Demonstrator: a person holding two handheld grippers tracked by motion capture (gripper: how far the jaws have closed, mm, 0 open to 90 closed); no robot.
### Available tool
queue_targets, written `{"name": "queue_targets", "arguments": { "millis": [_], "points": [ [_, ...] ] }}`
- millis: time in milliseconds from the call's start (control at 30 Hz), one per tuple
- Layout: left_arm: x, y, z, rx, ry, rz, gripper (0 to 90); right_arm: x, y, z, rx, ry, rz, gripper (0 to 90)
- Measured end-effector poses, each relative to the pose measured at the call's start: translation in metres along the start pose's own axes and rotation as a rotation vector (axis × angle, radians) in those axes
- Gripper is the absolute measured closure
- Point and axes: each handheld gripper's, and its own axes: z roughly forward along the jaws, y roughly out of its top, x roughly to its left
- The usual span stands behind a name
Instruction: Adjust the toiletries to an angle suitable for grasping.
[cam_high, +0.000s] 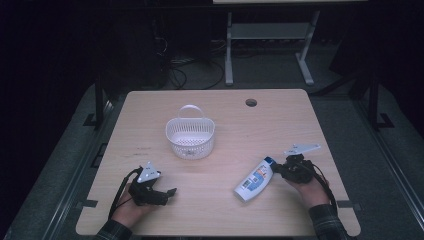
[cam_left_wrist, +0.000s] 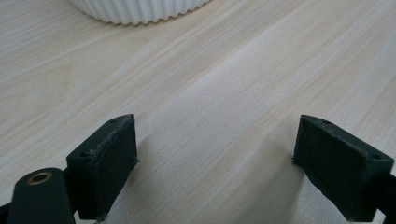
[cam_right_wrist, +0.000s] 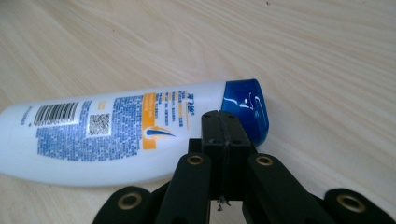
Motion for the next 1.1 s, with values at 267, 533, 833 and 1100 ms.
{"name": "queue_targets", "arguments": {
  "millis": [267,533,833,1100],
  "points": [
    [0.0,0.0,0.0,0.001,0.0,0.001,12.5,-0.001,0.01,0.007,-0.007,0.005,0.01,89.7],
    [0.0,0.0,0.0,0.001,0.0,0.0,12.5,-0.002,0.021,0.017,-0.014,0.008,0.002,89.7],
    [0.0,0.0,0.0,0.0,-0.001,0.0,12.5,0.001,0.033,0.03,-0.01,0.02,-0.022,89.7],
    [0.0,0.0,0.0,0.0,-0.001,0.0,12.5,0.004,0.039,0.035,-0.022,0.03,-0.032,89.7]
  ]
}}
